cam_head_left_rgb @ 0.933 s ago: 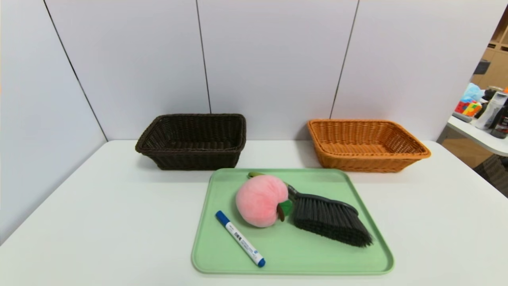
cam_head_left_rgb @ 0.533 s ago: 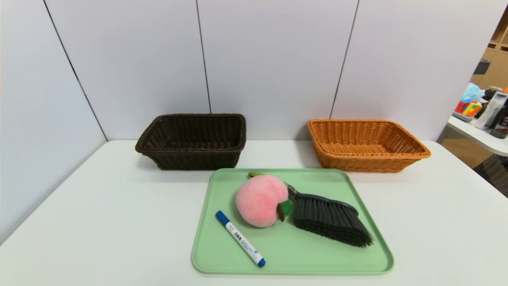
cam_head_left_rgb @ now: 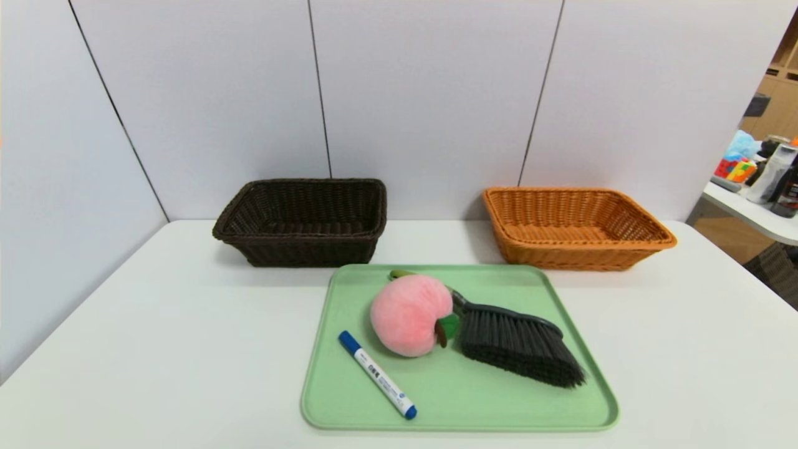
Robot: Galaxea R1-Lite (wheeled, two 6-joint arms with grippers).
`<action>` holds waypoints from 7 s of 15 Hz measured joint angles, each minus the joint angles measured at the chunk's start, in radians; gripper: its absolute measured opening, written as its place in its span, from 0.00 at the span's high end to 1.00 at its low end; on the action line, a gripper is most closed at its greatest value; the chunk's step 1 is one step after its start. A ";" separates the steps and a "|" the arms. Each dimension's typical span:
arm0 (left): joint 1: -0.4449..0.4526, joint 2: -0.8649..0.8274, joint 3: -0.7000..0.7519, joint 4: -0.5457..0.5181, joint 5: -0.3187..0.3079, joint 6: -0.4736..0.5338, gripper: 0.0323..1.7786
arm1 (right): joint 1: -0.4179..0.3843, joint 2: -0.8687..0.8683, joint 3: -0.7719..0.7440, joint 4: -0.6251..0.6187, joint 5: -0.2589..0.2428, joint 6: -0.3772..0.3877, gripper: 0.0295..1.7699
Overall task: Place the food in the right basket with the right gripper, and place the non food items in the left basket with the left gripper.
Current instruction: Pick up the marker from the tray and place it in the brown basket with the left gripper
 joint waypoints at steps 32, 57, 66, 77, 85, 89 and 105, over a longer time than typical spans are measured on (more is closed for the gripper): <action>-0.005 1.000 -0.655 0.054 -0.185 -0.020 0.05 | 0.047 0.698 -0.463 0.131 0.133 0.046 0.03; -0.609 1.487 -0.874 -0.005 -0.256 -0.065 0.05 | 0.123 0.951 -0.462 0.059 0.266 -0.041 0.03; -0.828 1.607 -0.906 0.054 0.181 -0.254 0.05 | 0.124 1.026 -0.420 -0.033 0.264 -0.036 0.03; -0.837 1.629 -0.986 0.105 0.271 -0.308 0.05 | 0.124 1.030 -0.389 -0.031 0.264 -0.033 0.03; -0.903 1.680 -1.031 0.264 0.455 -0.489 0.05 | 0.125 1.020 -0.356 -0.033 0.264 -0.033 0.03; -0.948 1.704 -1.122 0.402 0.467 -0.622 0.05 | 0.125 1.011 -0.354 -0.033 0.263 -0.033 0.03; -0.974 1.921 -1.410 0.679 0.458 -0.992 0.05 | 0.125 0.981 -0.342 -0.020 0.264 -0.033 0.03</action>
